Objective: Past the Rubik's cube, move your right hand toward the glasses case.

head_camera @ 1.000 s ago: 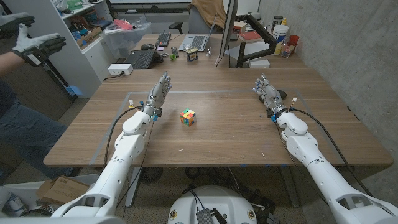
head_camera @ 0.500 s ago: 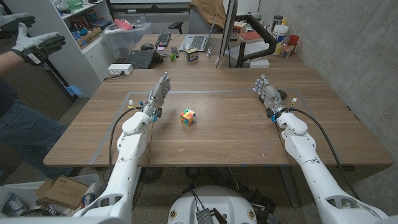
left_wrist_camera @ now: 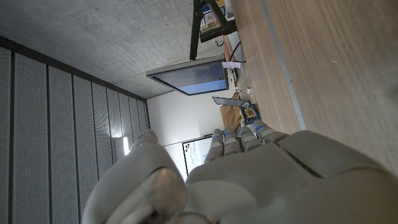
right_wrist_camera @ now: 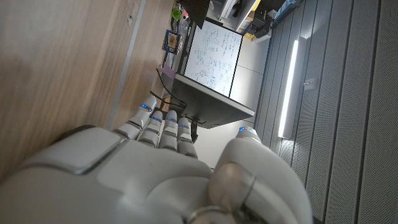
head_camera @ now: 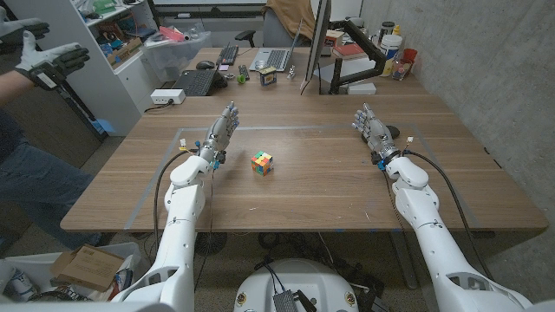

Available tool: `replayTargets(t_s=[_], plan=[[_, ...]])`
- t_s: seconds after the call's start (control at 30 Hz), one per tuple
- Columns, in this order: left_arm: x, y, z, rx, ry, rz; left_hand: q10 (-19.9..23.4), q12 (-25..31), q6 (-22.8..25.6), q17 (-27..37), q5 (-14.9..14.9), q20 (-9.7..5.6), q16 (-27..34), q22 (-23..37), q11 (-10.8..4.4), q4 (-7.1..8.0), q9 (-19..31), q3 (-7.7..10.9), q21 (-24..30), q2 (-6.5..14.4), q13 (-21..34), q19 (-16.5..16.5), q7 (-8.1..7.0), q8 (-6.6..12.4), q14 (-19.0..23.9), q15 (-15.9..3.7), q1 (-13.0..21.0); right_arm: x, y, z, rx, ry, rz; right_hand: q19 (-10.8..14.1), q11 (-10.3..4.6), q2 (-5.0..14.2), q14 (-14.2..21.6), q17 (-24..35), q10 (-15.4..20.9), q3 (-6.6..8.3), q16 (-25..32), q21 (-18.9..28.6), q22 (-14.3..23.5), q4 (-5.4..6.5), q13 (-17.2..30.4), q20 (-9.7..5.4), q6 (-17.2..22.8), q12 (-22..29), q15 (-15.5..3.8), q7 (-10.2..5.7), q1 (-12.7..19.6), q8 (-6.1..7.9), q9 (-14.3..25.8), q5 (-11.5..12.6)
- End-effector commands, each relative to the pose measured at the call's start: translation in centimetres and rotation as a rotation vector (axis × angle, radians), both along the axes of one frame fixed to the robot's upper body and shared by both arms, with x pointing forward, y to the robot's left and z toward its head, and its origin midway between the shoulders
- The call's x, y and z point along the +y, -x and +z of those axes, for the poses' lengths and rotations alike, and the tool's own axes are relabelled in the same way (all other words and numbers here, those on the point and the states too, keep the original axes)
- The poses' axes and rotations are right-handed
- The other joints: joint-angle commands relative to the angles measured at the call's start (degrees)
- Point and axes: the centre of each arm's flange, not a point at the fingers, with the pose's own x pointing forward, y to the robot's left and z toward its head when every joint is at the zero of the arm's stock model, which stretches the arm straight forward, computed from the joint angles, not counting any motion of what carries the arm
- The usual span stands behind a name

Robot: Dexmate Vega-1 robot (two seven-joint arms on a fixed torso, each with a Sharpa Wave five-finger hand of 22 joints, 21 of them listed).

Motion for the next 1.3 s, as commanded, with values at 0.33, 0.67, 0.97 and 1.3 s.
replayTargets(t_s=[0.33,0.67,0.97,1.3], plan=[[-0.1,0.6,0.0,-0.003,-0.009,0.004,-0.4,0.2,0.1,0.2,0.2,-0.80,0.6,0.1,0.02,0.01,0.2,0.43,-0.2,0.4,0.1,-0.4,0.34,0.59,-0.4,0.22,0.4,0.4,0.2,0.3,-0.069,0.043,-0.015,2.0,-0.49,0.10,1.3,0.2,1.6,-0.02,0.4,-0.4,0.2,-0.07,0.3,-1.20,0.7,0.3,-0.99,-1.04,0.5,0.47,0.1,0.2],[-0.2,1.0,0.2,-0.009,-0.022,0.006,-0.3,0.3,0.2,0.1,0.1,-0.76,0.7,0.1,0.02,-0.04,0.2,0.42,-0.2,0.5,0.1,-0.4,0.41,0.66,-0.4,0.21,0.5,0.4,0.5,1.0,-0.126,0.111,-0.076,2.6,-1.14,0.20,2.2,0.1,2.8,0.14,0.5,-0.8,0.2,-0.44,0.4,-1.39,1.3,0.6,-1.37,-1.90,0.9,0.62,0.1,0.3],[-0.1,1.3,0.6,-0.018,-0.026,0.009,-0.4,0.2,0.3,0.1,0.0,-0.75,0.7,0.1,0.04,-0.07,0.2,0.39,-0.3,0.7,0.1,-0.5,0.40,0.69,-0.4,0.19,0.6,0.5,0.7,1.4,-0.174,0.156,-0.137,3.4,-1.52,0.26,3.3,0.0,4.3,0.30,0.6,-1.1,0.2,-0.90,0.4,-1.36,2.4,1.0,-2.30,-2.76,1.4,0.93,0.2,0.4],[-0.3,1.5,0.9,-0.026,-0.036,0.005,-0.4,0.3,0.4,0.1,0.0,-1.06,0.7,0.1,0.18,-0.12,0.2,0.34,-0.3,0.8,0.1,-0.5,0.39,0.72,-0.5,0.31,0.7,0.5,1.0,1.8,-0.213,0.185,-0.185,3.8,-2.30,0.25,3.8,0.0,5.1,0.36,0.6,-1.6,0.2,-1.23,0.4,-1.39,3.2,1.1,-2.59,-4.28,1.7,1.08,0.2,0.5]])
